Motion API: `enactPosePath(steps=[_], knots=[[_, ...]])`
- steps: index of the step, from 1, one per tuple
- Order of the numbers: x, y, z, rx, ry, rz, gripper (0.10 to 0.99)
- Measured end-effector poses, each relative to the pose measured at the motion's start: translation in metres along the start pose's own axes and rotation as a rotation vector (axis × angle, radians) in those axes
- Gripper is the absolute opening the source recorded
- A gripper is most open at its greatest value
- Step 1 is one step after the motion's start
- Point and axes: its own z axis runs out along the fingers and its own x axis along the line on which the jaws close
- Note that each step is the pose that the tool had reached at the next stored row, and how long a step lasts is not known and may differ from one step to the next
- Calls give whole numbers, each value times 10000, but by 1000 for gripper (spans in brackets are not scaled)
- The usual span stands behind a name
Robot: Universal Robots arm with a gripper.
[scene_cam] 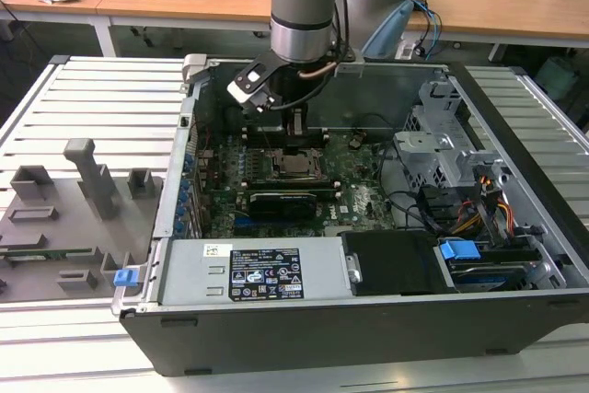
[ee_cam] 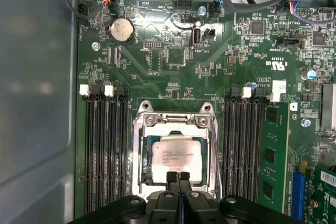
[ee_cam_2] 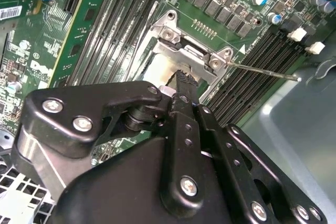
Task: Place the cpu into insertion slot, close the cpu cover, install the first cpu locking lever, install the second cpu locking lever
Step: 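Close the cpu cover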
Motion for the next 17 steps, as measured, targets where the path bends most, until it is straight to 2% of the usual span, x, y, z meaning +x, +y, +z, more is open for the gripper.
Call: enactPosePath(steps=[4, 8, 10, 13, 17], knots=[[1, -49, 37, -9, -1, 1, 106], [3, -71, 105, -81, -3, 2, 106], [3, -72, 133, -91, 5, 1, 106], [3, -73, 232, -105, 0, 2, 106], [4, -27, 238, -145, 5, 3, 106]])
